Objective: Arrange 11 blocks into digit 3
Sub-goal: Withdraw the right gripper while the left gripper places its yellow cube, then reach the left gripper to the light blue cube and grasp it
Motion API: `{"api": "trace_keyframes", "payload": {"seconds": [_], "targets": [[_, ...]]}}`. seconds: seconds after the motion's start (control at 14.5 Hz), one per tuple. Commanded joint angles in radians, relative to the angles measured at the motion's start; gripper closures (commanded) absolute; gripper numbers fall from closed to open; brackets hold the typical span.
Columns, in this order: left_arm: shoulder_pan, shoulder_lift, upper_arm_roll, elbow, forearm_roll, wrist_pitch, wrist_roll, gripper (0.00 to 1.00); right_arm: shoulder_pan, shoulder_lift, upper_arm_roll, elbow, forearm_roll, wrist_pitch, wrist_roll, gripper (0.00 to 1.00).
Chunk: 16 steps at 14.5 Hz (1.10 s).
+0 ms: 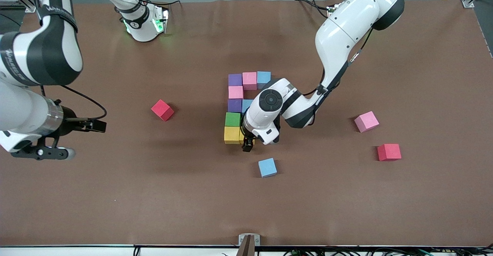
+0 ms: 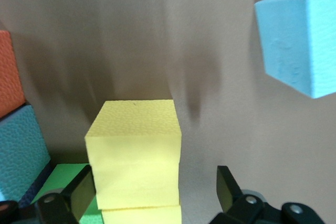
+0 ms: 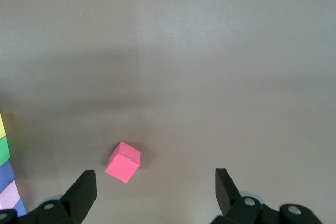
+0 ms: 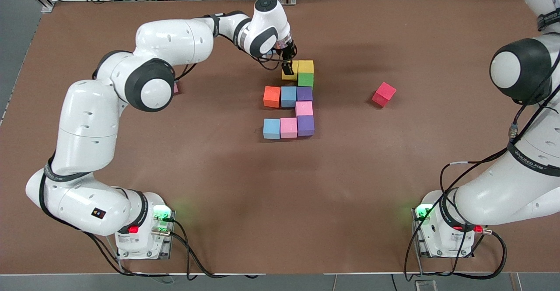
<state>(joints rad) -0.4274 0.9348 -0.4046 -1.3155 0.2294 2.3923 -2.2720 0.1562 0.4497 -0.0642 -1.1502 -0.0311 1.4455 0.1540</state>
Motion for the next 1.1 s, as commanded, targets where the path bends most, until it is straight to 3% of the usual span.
{"api": "trace_keyframes", "payload": {"seconds": [0.0,0.28,0.48,0.9,1.03], "targets": [[0.002,-0.066,0.009,-0.011,0.011,-0.079,0.012,0.00,-0.011,-0.042,0.012,-0.037,-0.010,-0.004,-0.010,0.00],[0.022,-0.120,0.001,-0.004,0.010,-0.176,0.086,0.00,-0.062,-0.046,0.010,-0.031,-0.006,-0.005,-0.134,0.00],[0.085,-0.145,-0.002,-0.004,0.007,-0.200,0.253,0.00,-0.086,-0.054,0.014,-0.023,-0.006,-0.022,-0.157,0.00],[0.131,-0.131,0.016,0.005,0.005,-0.188,0.948,0.00,-0.083,-0.055,0.010,0.027,-0.012,-0.102,-0.149,0.00],[0.173,-0.108,0.021,0.015,-0.002,-0.101,1.164,0.00,-0.089,-0.051,0.014,0.030,-0.009,-0.093,-0.149,0.00]]}}
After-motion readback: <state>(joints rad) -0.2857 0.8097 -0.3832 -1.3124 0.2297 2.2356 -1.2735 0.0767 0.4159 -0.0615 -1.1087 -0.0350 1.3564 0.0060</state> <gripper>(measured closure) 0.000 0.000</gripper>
